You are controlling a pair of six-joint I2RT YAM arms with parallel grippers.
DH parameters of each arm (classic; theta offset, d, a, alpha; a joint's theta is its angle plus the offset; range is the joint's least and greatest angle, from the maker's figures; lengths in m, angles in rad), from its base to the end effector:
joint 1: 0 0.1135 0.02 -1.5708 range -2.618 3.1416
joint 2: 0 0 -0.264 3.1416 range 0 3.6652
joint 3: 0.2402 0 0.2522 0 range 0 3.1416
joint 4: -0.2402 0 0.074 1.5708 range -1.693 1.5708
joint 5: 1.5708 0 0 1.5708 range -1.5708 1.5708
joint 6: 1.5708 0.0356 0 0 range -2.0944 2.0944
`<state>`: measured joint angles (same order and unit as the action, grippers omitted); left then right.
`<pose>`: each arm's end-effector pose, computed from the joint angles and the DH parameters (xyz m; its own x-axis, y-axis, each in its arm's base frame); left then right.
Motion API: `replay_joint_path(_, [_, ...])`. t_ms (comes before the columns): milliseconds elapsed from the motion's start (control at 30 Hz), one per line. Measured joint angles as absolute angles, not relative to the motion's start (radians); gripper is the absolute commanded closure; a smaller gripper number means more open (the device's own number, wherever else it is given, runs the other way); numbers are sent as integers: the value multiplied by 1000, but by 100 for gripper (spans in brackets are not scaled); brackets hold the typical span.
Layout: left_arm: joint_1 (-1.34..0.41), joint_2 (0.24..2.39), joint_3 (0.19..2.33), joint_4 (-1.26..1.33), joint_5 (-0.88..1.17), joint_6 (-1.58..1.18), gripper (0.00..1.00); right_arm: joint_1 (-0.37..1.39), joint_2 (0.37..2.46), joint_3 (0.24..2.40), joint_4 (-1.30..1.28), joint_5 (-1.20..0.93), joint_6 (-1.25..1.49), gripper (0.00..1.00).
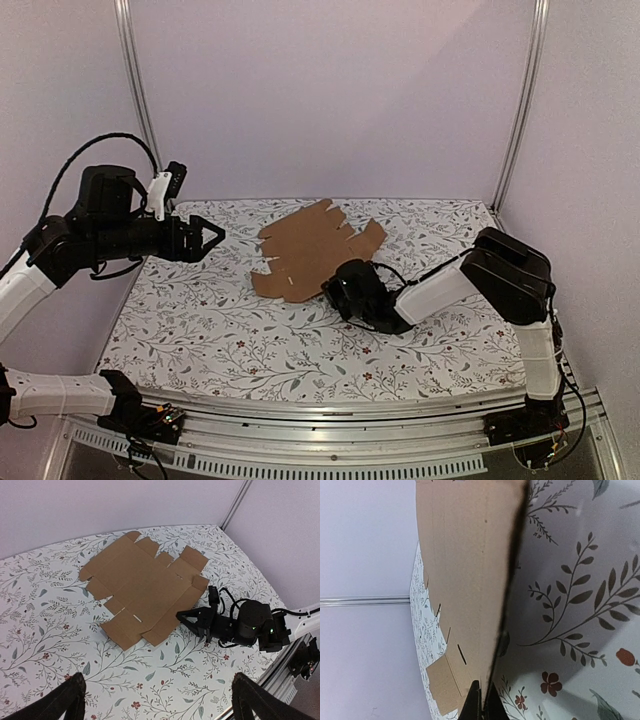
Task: Fold the paper box
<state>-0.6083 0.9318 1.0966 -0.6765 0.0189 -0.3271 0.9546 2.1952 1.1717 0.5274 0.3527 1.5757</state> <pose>0.1555 -0.1091 0.3711 -0.5684 0.0044 -0.8227 0.4248 0.8580 -0.2889 0.2687 0.3581 0.0986 -0.5889 0.7922 -0.1601 0.2780 0.3846 0.8802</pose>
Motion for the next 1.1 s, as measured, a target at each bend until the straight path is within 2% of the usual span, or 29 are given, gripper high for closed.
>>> replay_joint_path(400, [-607,932,1097,-677,-28,-326,0,943,1950,993,556,220,1417,100])
replay_joint_path(567, [-607,932,1097,-677,-53,-326,1,936,1835,982,462,101,1272,100])
replay_joint_path(833, [-607,942,1158,-726,-42,-326,0,899,1652,1055,84,-128,945,100])
replay_joint_path(1100, [-607,956,1230,-772,4,-323,0,881,1556,1289,-422,-285,552,100])
